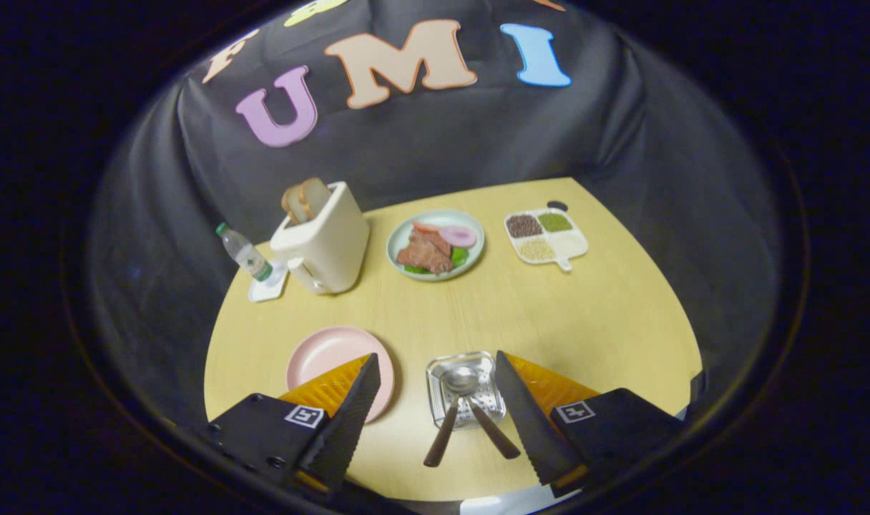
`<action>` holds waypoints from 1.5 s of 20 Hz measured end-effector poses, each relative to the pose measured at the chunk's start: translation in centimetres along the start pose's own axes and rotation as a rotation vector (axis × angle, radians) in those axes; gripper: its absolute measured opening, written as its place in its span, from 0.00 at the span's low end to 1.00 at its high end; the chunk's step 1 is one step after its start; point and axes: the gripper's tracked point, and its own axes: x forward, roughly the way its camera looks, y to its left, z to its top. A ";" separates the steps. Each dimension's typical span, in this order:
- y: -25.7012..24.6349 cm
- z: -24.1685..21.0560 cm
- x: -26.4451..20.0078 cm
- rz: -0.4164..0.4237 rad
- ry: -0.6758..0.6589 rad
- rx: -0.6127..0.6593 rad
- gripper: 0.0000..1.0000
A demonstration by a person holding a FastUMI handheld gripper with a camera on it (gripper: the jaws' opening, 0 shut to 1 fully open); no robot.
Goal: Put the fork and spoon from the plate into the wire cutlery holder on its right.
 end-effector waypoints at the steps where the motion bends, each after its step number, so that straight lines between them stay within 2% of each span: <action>1: 0.5 1.2 -0.7 0.009 -0.063 0.001 1.00; 7: 2.8 9.2 -6.5 0.027 -0.423 -0.086 1.00; 12: 5.2 12.1 -10.5 0.046 -0.597 -0.093 1.00; 14: 5.9 12.0 -11.3 0.053 -0.633 -0.092 1.00; 19: 6.0 10.9 -11.7 -0.010 -0.673 -0.149 1.00; 30: 6.5 11.6 -12.7 0.008 -0.722 -0.126 1.00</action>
